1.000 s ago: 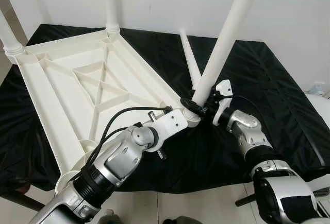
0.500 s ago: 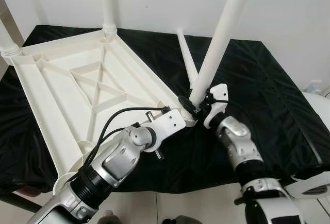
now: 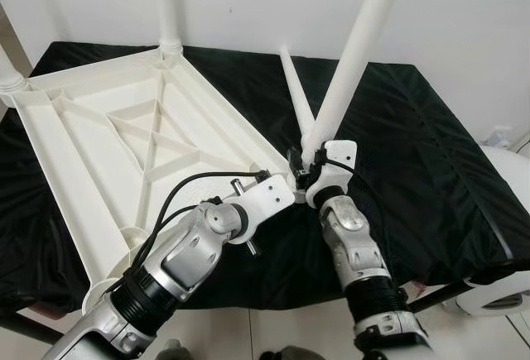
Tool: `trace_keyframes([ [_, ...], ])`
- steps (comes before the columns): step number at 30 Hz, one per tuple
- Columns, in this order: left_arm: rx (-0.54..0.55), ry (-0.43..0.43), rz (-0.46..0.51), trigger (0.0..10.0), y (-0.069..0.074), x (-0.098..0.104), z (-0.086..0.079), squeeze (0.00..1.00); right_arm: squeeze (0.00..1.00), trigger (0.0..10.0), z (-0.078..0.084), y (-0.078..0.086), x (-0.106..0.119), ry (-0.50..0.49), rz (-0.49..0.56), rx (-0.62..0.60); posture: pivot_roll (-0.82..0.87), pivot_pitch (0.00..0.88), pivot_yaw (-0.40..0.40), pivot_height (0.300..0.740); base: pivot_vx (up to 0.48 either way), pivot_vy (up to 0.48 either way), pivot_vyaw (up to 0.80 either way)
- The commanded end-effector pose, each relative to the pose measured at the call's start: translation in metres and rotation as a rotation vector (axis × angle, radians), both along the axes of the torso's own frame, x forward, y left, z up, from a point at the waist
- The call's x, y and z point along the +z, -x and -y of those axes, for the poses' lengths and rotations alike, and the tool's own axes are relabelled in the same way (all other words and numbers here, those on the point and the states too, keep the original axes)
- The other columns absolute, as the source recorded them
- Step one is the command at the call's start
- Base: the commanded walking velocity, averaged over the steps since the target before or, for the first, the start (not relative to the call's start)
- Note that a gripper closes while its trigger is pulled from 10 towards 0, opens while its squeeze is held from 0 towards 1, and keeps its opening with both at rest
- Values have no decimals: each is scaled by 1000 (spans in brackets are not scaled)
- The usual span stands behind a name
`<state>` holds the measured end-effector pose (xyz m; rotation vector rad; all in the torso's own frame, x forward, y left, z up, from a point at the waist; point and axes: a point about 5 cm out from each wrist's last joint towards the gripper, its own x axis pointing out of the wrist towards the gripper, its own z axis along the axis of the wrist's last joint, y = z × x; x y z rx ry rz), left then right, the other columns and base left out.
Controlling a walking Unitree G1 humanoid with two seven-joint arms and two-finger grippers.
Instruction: Building children table
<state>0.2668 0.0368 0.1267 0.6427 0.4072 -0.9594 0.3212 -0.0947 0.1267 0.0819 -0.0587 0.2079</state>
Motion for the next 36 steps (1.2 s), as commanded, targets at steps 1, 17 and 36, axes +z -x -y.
trace_keyframes([
  [1,-60,-28,-38,10000,10,-10,10,0,0,10000,-16,3,-1,-18,-20,55,43,14,-92,740,0,0,0],
  [17,-54,-28,-37,10000,10,-10,9,0,1000,10000,-10,7,4,-16,-21,18,44,14,-95,740,0,0,0],
  [36,-54,-18,-18,10000,7,-6,8,0,0,10000,1,13,14,-19,46,1,43,11,-90,740,0,0,0],
])
